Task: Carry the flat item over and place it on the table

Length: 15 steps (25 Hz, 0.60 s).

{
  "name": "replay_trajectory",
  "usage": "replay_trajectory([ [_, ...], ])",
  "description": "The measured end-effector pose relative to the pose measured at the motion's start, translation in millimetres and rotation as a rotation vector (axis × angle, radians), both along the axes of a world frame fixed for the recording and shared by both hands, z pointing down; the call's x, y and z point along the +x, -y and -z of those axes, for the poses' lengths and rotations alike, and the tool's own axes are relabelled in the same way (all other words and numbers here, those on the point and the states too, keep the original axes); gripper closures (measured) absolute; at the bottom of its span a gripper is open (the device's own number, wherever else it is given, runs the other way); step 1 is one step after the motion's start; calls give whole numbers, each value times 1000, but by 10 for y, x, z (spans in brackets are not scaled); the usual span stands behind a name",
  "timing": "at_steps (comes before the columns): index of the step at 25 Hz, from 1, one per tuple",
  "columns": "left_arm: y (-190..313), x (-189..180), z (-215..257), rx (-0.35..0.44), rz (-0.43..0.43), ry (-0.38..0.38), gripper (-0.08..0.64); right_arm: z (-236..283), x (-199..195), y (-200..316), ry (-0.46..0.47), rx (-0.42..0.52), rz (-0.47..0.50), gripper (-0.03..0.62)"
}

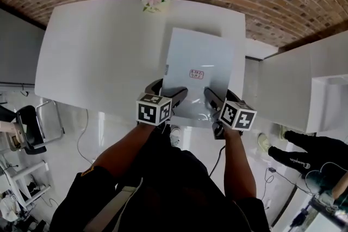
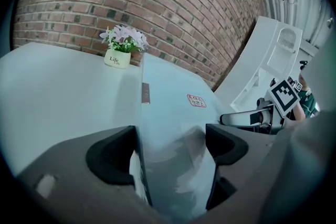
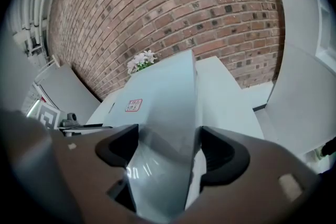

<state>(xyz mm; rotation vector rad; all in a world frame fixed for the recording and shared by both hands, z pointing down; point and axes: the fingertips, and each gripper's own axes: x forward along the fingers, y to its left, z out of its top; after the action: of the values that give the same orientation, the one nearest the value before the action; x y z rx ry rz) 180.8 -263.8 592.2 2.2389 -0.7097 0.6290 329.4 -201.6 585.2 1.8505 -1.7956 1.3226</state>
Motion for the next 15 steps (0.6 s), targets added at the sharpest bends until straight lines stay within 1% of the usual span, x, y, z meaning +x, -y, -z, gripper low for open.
replay_trajectory([
  [7, 112, 52, -294, -53, -11, 36, 123, -288, 57, 140, 12, -60, 20, 216],
  [11, 144, 89, -433, -85, -12, 40, 120, -402, 88, 186, 8, -83, 19, 216],
  [15, 203, 82, -502, -99, -2, 40, 118, -478, 94, 235, 12, -92, 7, 215],
])
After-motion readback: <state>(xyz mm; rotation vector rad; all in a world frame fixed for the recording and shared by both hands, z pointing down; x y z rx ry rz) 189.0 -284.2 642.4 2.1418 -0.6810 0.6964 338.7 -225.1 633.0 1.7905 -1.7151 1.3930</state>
